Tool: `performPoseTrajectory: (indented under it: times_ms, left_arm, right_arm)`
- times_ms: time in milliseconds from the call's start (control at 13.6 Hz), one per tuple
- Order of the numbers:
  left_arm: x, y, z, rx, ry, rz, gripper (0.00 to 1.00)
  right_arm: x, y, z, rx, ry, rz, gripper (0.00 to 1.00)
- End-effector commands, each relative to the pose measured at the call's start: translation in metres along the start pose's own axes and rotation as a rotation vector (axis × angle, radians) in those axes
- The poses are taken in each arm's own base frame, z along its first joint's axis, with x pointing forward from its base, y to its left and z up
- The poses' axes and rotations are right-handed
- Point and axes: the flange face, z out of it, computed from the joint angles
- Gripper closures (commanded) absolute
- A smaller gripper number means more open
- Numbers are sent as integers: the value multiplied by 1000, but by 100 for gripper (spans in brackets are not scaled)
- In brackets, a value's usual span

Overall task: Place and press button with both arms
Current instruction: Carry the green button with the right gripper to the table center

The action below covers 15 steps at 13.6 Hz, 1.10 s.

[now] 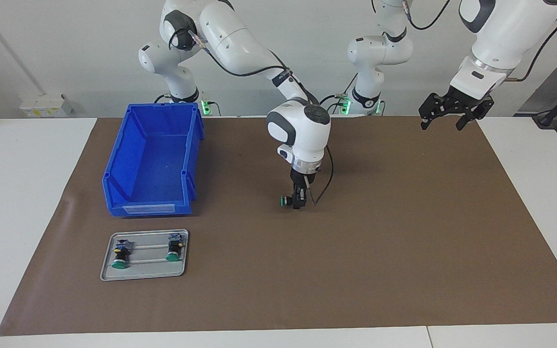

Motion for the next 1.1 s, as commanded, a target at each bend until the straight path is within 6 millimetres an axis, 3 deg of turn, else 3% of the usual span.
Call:
performPoseTrajectory:
  times_ms: [0,74,147,221,294,442,589,810,1030]
  left_arm:
    - [-9,-2,0,3,0,-12,0]
    - [-9,-3,0,2,0,-14,0]
    - [-9,-3,0,2,0,-14,0]
    - [-9,-3,0,2,0,-14,0]
    - [-9,-3,0,2,0,-14,0]
    - [-9,-2,0,3,0,-12,0]
    - [-9,-2,0,3,0,-12,0]
    - [-3,6,-3,3,44,12,1]
    - [4,13,0,7,88,100,0]
  right_arm:
    - [2,17,-3,36,7,-42,100]
    - [3,16,-3,39,1,-40,100]
    - [3,16,-3,37,0,-30,83]
    - [3,16,-3,38,1,-31,7]
    - [0,19,-4,41,7,-50,0]
    - [-2,14,-14,59,-6,-65,0]
    - [11,0,-47,88,-31,-126,0]
    - [68,-33,-108,129,-67,-189,0]
    - [120,-56,-139,110,-61,-330,0]
